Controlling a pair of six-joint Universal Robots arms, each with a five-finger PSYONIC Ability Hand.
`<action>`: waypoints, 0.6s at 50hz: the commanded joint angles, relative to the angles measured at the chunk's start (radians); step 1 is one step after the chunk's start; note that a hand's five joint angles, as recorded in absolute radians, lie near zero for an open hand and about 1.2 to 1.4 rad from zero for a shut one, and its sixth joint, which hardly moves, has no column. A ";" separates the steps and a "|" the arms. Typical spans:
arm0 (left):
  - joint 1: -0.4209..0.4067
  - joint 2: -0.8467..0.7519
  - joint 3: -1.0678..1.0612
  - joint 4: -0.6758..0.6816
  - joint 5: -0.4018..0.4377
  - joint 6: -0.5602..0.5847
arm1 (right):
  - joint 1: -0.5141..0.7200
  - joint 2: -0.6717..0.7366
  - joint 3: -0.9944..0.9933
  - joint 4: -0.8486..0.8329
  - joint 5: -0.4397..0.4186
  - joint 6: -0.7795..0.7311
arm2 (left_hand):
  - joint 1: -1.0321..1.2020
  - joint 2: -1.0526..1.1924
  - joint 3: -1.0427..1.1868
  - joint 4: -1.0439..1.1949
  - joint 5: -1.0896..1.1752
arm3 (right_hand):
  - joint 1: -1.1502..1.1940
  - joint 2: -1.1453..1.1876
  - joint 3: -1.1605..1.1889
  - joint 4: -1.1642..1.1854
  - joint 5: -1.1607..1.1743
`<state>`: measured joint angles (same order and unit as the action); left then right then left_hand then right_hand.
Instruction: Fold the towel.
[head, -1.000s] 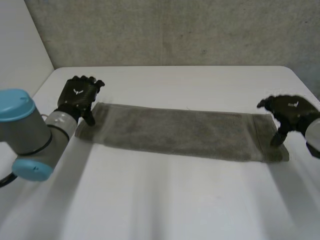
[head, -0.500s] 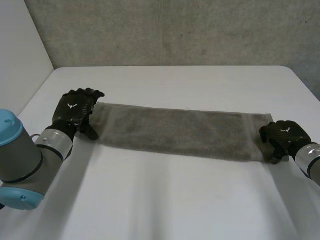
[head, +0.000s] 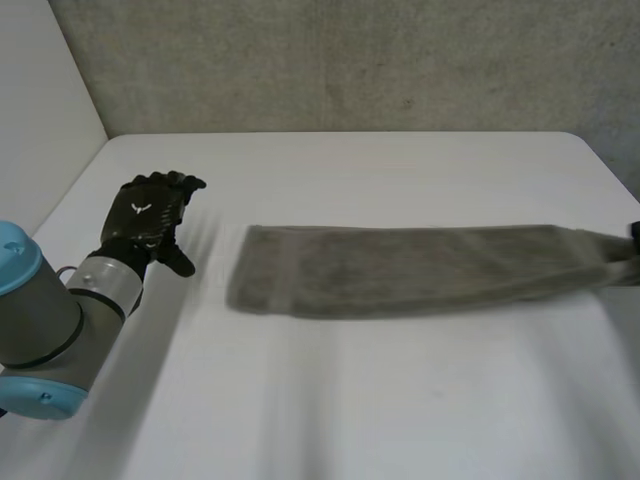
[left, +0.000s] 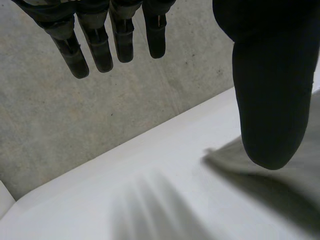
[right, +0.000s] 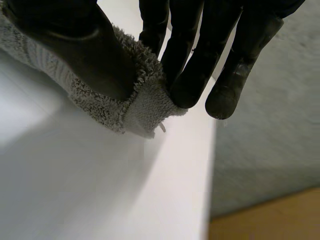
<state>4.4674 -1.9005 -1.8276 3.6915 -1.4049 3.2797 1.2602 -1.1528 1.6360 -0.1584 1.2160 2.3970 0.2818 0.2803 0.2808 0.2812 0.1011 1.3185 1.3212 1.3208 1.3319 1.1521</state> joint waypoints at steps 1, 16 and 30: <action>0.004 0.006 -0.004 -0.001 -0.002 0.000 | -0.023 0.018 -0.186 0.176 0.033 -0.225 | 0.029 0.030 0.030 0.029 0.035 | 0.078 0.075 0.075 0.064 0.070; -0.002 0.005 -0.012 0.001 -0.002 0.000 | 0.790 0.072 -0.340 0.073 0.106 -0.104 | 0.026 0.027 0.027 0.026 0.032 | 0.078 0.075 0.075 0.064 0.070; -0.019 -0.011 -0.006 0.016 0.000 0.001 | 1.049 0.311 -0.337 -0.045 0.135 -0.156 | 0.023 0.024 0.024 0.023 0.029 | -0.279 -0.281 -0.281 -0.292 -0.287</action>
<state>4.4555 -1.8996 -1.8438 3.7038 -1.4051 3.2806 2.2974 -0.8620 1.2771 -0.1374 1.3525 2.2394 0.2816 0.2791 0.2808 0.2812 0.1006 1.3213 1.3213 1.3404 1.3327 1.1575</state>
